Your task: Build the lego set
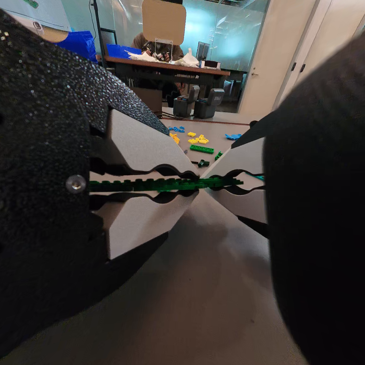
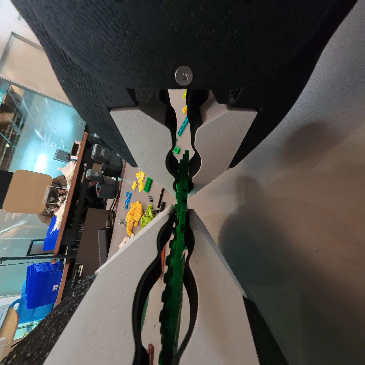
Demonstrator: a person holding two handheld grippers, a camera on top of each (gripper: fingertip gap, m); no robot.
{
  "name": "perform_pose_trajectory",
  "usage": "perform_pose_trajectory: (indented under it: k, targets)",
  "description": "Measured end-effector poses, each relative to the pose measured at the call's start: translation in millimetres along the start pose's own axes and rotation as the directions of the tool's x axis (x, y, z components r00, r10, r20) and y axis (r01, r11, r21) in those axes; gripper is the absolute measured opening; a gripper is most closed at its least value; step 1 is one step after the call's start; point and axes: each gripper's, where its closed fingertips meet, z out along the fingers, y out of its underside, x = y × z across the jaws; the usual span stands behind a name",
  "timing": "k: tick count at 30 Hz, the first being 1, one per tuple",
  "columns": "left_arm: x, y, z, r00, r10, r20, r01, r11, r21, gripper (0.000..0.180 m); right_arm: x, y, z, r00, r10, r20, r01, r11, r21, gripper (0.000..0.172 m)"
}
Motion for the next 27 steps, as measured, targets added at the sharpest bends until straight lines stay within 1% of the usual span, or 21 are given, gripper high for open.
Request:
perform_pose_trajectory:
  k: [6, 8, 9, 10, 11, 12, 14, 16, 18, 20, 22, 24, 26, 27]
  targets:
    - [-4.3, -0.8, -3.3, 1.0, -0.023, 0.004, 0.023, 1.0, -0.012, 0.005, 5.3, -3.1, -1.8, 0.999, 0.026, -0.023, -0.026, 0.999, 0.023, 0.001]
    - [-7.7, -1.0, -3.1, 0.999, -0.002, 0.041, 0.002, 1.0, -0.004, 0.007, 9.2, -2.2, -1.5, 0.998, 0.035, -0.048, -0.033, 0.999, 0.033, 0.001]
    - [-10.5, -2.3, -3.6, 0.998, 0.004, 0.063, -0.004, 1.0, 0.007, 0.018, 10.9, -0.3, -1.3, 0.998, 0.046, -0.054, -0.044, 0.998, 0.034, 0.001]
    - [-11.3, -1.5, -3.7, 0.998, 0.009, 0.065, -0.009, 1.0, 0.005, 0.037, 13.2, 2.0, -1.1, 0.996, 0.057, -0.065, -0.054, 0.998, 0.039, 0.001]
    - [-13.9, 2.2, -3.7, 0.997, 0.015, 0.076, -0.014, 1.0, -0.011, 0.044, 15.1, 4.4, -1.4, 0.995, 0.067, -0.072, -0.064, 0.997, 0.046, 0.001]
    - [-19.1, 6.2, -4.9, 0.993, 0.039, 0.107, -0.037, 0.999, -0.024, 0.041, 16.7, 6.8, -1.8, 0.994, 0.08, -0.076, -0.077, 0.996, 0.051, 0.001]
    - [-25.7, 14.1, -7.8, 0.982, 0.107, 0.153, -0.101, 0.994, -0.048, 0.024, 20.6, 10.9, -2.9, 0.991, 0.105, -0.087, -0.1, 0.993, 0.056, 0.001]
    - [-24.5, 18.1, -7.9, 0.981, 0.122, 0.148, -0.116, 0.992, -0.049, 0.007, 22.5, 11.3, -3.8, 0.989, 0.12, -0.093, -0.114, 0.991, 0.066, 0.001]
    - [-22.4, 18.7, -7.7, 0.984, 0.117, 0.132, -0.112, 0.993, -0.047, 0.006, 21.5, 11.0, -3.0, 0.989, 0.114, -0.092, -0.108, 0.992, 0.066, 0.001]
    - [-26.4, 20.3, -7.7, 0.982, 0.113, 0.153, -0.105, 0.993, -0.063, 0.006, 23.8, 8.6, -3.2, 0.985, 0.137, -0.104, -0.128, 0.988, 0.092, 0.004]
    - [-34.1, 21.1, -8.9, 0.97, 0.125, 0.209, -0.111, 0.991, -0.075, 0.006, 24.3, 5.4, -5.7, 0.976, 0.206, -0.067, -0.195, 0.971, 0.14, 0.029]
    - [-39.8, 20.0, -10.1, 0.967, 0.076, 0.241, -0.063, 0.996, -0.063, 0.006, 33.5, 7.3, -11.2, 0.954, 0.293, -0.068, -0.276, 0.943, 0.188, 0.038]
    - [-49.2, 23.3, -12.8, 0.958, 0.021, 0.286, -0.002, 0.998, -0.066, 0.006, 52.1, 23.2, -16.5, 0.909, 0.396, -0.132, -0.368, 0.91, 0.193, 0.037]
    - [-55.0, 27.6, -14.6, 0.95, -0.004, 0.313, 0.028, 0.997, -0.074, 0.006, 63.5, 36.9, -18.6, 0.871, 0.454, -0.186, -0.425, 0.887, 0.179, 0.033]
